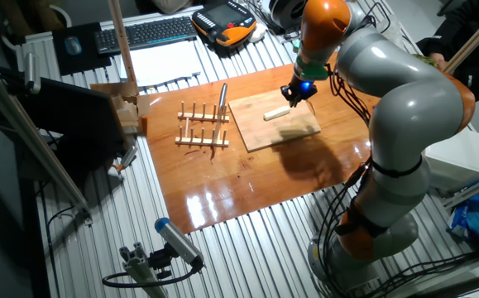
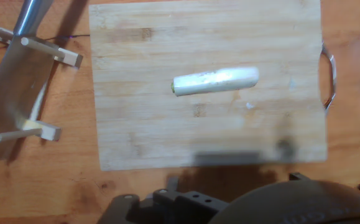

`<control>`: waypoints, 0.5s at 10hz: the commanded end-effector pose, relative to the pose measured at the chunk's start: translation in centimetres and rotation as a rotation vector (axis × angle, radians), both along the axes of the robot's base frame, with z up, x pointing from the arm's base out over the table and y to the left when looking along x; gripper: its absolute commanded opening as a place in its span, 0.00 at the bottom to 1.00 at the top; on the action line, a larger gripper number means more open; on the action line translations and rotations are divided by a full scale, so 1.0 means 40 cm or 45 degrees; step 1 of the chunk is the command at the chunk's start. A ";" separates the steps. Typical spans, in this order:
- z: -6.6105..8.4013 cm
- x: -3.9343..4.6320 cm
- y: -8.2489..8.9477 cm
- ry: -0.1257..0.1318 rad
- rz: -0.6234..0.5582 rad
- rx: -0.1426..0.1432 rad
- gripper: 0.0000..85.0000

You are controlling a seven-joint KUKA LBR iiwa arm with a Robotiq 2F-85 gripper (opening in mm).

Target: Chop the scallions

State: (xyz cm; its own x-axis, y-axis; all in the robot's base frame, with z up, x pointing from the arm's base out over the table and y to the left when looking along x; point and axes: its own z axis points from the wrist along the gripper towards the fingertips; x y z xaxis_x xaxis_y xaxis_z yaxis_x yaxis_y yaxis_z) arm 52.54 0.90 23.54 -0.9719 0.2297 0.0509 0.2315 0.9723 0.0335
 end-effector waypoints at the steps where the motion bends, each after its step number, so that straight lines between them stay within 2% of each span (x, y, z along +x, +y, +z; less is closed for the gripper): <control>1: -0.003 0.005 -0.001 -0.012 -0.007 0.000 0.00; 2: -0.001 0.011 -0.004 -0.010 -0.018 0.003 0.00; 5: -0.020 0.033 -0.015 0.052 -0.072 0.005 0.00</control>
State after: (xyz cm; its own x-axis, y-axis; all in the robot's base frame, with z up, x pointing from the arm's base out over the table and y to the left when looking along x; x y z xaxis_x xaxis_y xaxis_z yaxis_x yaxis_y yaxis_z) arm 53.96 0.19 22.61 -0.9543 0.2843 0.0922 0.2874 0.9576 0.0220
